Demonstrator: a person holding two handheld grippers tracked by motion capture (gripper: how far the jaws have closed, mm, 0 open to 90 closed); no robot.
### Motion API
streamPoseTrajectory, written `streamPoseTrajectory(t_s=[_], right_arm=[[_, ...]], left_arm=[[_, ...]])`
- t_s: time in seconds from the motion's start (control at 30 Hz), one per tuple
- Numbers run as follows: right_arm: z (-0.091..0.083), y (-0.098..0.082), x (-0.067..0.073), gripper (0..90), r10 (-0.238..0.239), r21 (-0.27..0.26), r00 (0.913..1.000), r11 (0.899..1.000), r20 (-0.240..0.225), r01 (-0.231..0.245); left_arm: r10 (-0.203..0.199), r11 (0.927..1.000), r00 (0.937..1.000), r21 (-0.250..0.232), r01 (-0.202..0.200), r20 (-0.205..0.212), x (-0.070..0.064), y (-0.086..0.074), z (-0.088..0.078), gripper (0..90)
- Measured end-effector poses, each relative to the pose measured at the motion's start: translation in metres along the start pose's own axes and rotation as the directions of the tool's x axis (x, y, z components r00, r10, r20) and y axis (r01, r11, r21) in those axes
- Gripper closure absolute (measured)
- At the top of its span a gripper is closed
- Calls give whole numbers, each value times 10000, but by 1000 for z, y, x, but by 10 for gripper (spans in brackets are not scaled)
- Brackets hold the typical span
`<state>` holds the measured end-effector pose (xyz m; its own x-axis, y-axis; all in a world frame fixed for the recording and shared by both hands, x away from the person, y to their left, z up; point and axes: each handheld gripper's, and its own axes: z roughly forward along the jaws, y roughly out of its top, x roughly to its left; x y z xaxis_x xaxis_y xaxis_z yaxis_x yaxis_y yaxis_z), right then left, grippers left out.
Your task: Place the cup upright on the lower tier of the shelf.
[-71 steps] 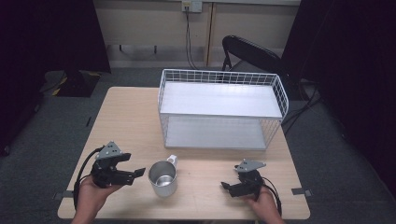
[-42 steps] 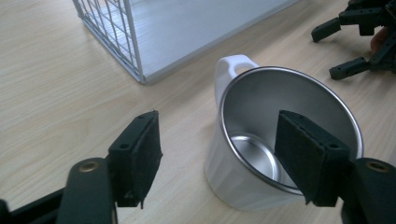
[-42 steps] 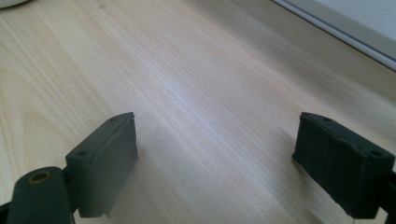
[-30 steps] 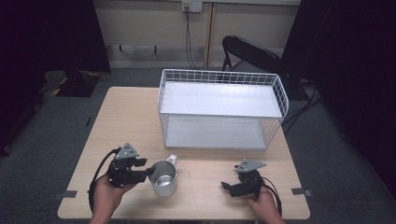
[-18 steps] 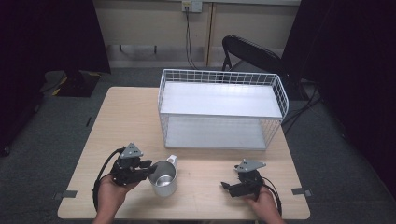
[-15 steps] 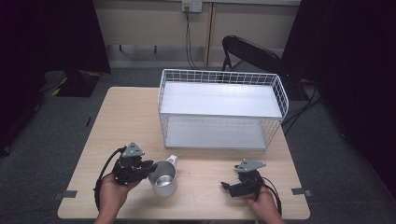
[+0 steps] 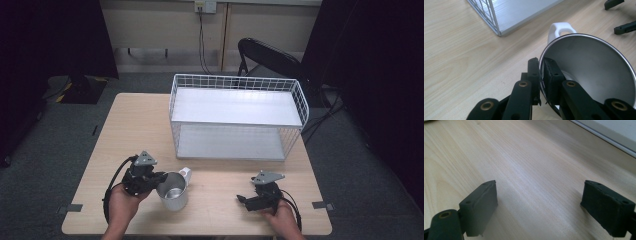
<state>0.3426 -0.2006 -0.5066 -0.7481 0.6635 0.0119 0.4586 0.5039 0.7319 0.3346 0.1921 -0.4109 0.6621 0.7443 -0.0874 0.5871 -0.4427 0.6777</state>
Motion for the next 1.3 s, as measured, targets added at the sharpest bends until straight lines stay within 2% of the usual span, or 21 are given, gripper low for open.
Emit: streamPoseTrajectory(t_s=[0.13, 0.33, 0.43, 0.5, 0.63, 0.83, 0.9, 1.13, 1.3], right_arm=[[0, 0, 0, 123, 2, -2, 10000, 10000, -2, -2], [0, 0, 0, 123, 1, -1, 10000, 10000, -1, -1], [0, 0, 0, 123, 3, -2, 10000, 10000, -3, -3], [0, 0, 0, 123, 2, -2, 10000, 10000, -2, -2], [0, 0, 0, 123, 1, -1, 10000, 10000, -1, -1], [0, 0, 0, 123, 4, 0, 10000, 10000, -3, -4], [0, 0, 0, 123, 0, -1, 10000, 10000, -1, 0], [0, 0, 0, 123, 1, -2, 10000, 10000, -2, -1], [0, 0, 0, 123, 1, -1, 10000, 10000, -3, -1]], left_arm=[[307, 9995, 9993, -32, -308, -195, -1, 2, 1, 843], [269, 9996, 9991, -113, -273, -323, -3, 8, 6, 846], [338, 9994, 9992, -112, -341, -226, -6, 12, 7, 848], [419, 9990, 9986, -140, -424, -321, -6, 15, 7, 848], [222, 9992, 9994, -332, -231, -267, -6, 20, 10, 848], [206, 9990, 9994, -403, -217, -261, -7, 29, 14, 848], [115, 9986, 9995, -512, -131, -305, -7, 30, 17, 849], [161, 9983, 9987, -551, -188, -492, -6, 39, 23, 849], [-190, 9974, 9982, -706, 150, -561, -5, 44, 26, 850]])
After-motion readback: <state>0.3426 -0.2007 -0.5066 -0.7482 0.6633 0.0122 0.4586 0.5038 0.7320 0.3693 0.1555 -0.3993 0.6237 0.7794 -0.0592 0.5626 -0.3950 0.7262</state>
